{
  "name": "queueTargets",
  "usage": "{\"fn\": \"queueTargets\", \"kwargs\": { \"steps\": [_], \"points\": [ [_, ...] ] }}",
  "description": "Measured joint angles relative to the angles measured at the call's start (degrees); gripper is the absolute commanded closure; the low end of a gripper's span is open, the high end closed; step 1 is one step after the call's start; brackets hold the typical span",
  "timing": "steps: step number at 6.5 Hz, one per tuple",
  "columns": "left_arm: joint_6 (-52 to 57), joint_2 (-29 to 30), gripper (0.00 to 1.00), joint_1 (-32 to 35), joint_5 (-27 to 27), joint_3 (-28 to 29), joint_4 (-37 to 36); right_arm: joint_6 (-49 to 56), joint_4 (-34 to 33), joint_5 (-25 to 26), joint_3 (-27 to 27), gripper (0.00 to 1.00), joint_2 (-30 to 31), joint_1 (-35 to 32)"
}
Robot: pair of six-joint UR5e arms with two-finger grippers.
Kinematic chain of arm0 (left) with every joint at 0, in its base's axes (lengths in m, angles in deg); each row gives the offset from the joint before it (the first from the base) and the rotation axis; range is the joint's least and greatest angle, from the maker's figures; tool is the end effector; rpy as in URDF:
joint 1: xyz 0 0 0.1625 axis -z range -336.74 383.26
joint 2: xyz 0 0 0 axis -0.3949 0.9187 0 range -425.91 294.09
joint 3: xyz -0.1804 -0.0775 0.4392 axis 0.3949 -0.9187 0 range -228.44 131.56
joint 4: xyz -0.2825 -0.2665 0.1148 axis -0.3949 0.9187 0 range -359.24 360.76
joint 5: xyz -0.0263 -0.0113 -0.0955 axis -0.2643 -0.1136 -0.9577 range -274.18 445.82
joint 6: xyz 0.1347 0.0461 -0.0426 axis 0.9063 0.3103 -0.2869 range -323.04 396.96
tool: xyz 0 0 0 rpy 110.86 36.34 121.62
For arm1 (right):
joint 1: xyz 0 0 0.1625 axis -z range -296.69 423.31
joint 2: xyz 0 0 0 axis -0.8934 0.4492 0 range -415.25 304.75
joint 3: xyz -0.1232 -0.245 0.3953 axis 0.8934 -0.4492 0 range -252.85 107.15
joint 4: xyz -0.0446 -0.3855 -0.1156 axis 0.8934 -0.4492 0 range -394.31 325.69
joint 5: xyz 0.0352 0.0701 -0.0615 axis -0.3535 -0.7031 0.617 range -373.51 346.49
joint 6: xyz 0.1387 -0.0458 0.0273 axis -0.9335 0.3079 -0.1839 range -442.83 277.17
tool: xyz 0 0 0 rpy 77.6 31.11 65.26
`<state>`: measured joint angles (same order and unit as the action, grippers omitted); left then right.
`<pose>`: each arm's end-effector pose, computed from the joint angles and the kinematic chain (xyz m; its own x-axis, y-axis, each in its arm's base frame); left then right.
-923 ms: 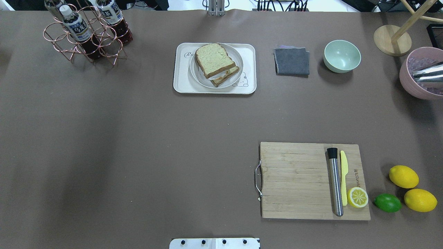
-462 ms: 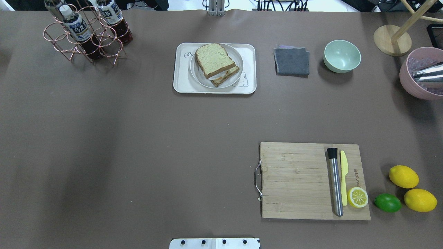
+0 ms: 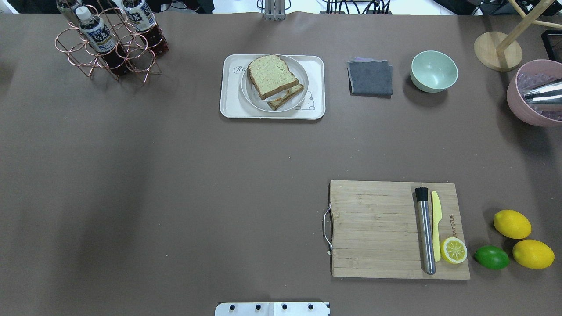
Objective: Make sandwich and place on tray
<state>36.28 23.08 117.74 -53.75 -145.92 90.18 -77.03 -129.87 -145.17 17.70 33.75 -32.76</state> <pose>-0.0576 -0.4775 0.6861 0.6517 0.0156 -0.7583 0.0854 0.9919 0.0938 0.0852 -0.4759 0.7509 0.7449 0.0244 0.6667 -0.0304 0.9995 -0.0026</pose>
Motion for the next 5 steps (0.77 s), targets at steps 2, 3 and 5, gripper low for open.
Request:
{"fn": "queueTargets", "kwargs": {
  "steps": [2,3,5],
  "points": [
    [0.1,-0.7,0.02,0.1,0.0,0.0,0.0,0.0,0.0,0.0,0.2,0.00,-0.1,0.0],
    [0.1,-0.9,0.02,0.1,0.0,0.0,0.0,0.0,0.0,0.0,0.2,0.00,-0.1,0.0],
    [0.1,-1.1,0.02,0.1,0.0,0.1,0.0,0.0,0.1,-0.4,0.2,0.00,-0.2,0.0]
  ]
}}
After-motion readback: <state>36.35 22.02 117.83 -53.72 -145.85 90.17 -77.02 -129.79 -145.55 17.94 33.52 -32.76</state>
